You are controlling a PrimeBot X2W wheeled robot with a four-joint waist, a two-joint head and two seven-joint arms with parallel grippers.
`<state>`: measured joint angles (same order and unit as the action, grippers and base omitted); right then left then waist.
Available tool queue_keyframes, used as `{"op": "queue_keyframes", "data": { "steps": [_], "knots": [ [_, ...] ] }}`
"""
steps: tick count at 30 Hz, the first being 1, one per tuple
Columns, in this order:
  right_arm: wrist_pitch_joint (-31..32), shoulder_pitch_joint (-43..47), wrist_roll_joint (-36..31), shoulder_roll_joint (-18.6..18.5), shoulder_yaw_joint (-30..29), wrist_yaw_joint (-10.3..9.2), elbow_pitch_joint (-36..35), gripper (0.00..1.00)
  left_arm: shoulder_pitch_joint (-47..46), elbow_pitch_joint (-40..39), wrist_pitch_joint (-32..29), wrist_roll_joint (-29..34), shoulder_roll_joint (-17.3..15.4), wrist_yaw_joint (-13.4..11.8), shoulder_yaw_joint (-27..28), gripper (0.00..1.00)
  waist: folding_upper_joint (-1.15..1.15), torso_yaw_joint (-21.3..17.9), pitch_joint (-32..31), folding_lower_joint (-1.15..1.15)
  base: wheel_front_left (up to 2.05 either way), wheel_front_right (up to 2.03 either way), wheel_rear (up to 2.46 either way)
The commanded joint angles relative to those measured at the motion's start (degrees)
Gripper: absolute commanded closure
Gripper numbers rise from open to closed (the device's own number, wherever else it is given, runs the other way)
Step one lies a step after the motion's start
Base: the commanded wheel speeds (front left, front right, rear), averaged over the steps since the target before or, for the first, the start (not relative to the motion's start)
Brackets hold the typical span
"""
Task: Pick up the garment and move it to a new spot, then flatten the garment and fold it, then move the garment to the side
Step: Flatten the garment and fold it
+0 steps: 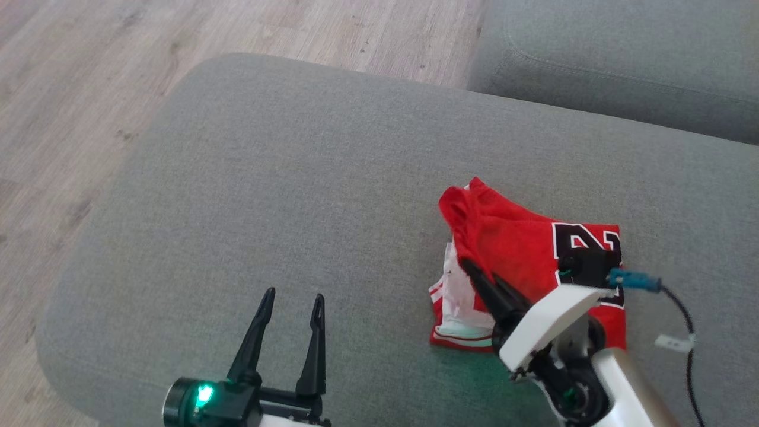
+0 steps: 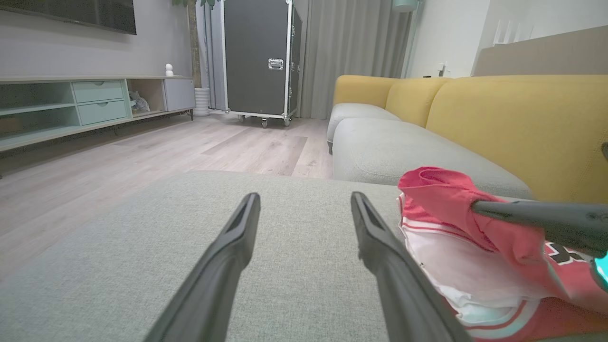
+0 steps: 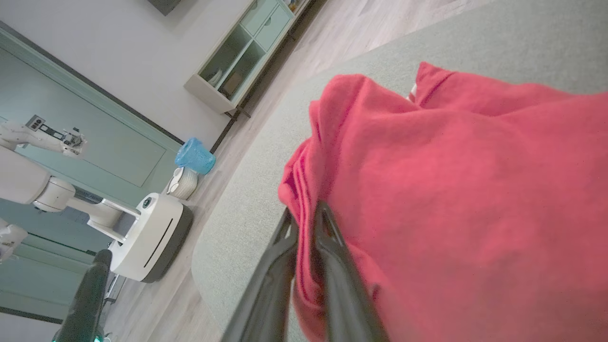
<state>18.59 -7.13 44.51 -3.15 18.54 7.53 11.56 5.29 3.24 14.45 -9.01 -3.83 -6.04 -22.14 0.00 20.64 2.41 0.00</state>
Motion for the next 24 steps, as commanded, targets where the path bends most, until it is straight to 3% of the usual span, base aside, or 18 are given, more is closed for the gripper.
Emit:
{"op": "queue_keyframes", "data": {
  "steps": [1,2,7,11,19,24],
  "knots": [
    [-1.2,-2.7,0.4,0.3,1.3,-0.04,-1.7,0.13,-1.5,-1.8,0.5,0.4,0.8,0.0,2.1,0.00,0.00,0.1,0.1,0.00,0.00,0.00,0.00],
    [-2.4,-3.0,0.8,0.3,1.9,-0.04,-0.9,0.00,-1.6,-1.8,0.5,0.4,0.8,0.0,2.1,0.00,0.00,0.1,0.2,0.00,0.00,0.00,0.00],
    [-9.8,-5.0,2.5,0.3,3.8,-0.04,1.1,0.00,-1.7,-2.0,0.5,0.6,0.9,-0.4,2.7,0.00,0.00,-1.1,-0.3,0.00,0.00,0.00,0.00],
    [-16.0,-5.3,-0.3,-0.1,1.4,-0.04,1.5,0.00,-1.0,-1.9,0.5,0.9,0.9,-0.7,3.5,0.00,0.00,-2.8,-1.8,0.00,0.00,0.00,0.00],
    [-29.6,0.2,-8.9,-9.2,-5.6,-0.04,1.7,0.00,1.2,-2.0,0.5,0.7,0.9,-1.3,6.8,0.00,0.00,-7.5,-4.6,0.00,0.00,0.00,0.00],
    [-33.2,4.6,-16.2,-12.9,-8.1,-0.04,2.5,0.00,2.8,-1.8,0.5,-0.9,0.9,-1.3,9.3,0.00,0.00,-10.0,-5.8,0.00,0.00,0.00,0.00]
  ]
}}
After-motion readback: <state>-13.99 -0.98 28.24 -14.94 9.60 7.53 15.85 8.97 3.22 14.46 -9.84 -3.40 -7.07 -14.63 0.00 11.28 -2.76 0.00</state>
